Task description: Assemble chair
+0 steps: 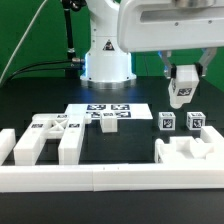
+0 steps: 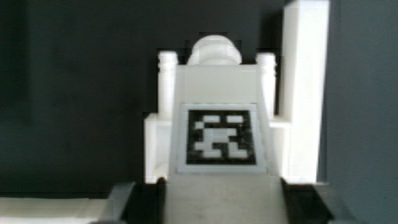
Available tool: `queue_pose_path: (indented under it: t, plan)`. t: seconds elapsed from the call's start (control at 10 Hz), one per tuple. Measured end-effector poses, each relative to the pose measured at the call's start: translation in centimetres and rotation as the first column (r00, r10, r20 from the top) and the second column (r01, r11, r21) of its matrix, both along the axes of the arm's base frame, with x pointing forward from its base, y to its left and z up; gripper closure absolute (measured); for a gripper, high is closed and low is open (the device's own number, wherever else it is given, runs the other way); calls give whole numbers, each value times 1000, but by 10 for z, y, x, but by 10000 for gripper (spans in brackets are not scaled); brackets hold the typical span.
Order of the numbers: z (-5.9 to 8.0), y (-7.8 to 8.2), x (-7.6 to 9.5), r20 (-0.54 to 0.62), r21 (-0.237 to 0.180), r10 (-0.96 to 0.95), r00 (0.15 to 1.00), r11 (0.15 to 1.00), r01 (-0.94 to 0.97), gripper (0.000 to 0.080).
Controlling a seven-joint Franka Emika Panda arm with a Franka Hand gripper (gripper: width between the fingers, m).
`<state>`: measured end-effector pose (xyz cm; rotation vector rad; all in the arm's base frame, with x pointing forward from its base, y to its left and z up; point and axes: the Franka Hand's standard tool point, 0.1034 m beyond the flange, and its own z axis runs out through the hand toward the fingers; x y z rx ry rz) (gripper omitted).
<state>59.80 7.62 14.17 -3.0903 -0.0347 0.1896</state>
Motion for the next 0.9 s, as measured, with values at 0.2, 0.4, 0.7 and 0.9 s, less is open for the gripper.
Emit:
queue_pose_path:
  t: [0.2,0.4,0.7,0.9]
  plan:
    - [2,3,20,164,0,2,986,1000,-2,512]
    - [3,19,32,343,-52,112,932,994,-101,512]
    - [6,14,47,520,-34,106,847,994,-103,512]
    - [6,14,47,516,-34,105,850,994,-103,512]
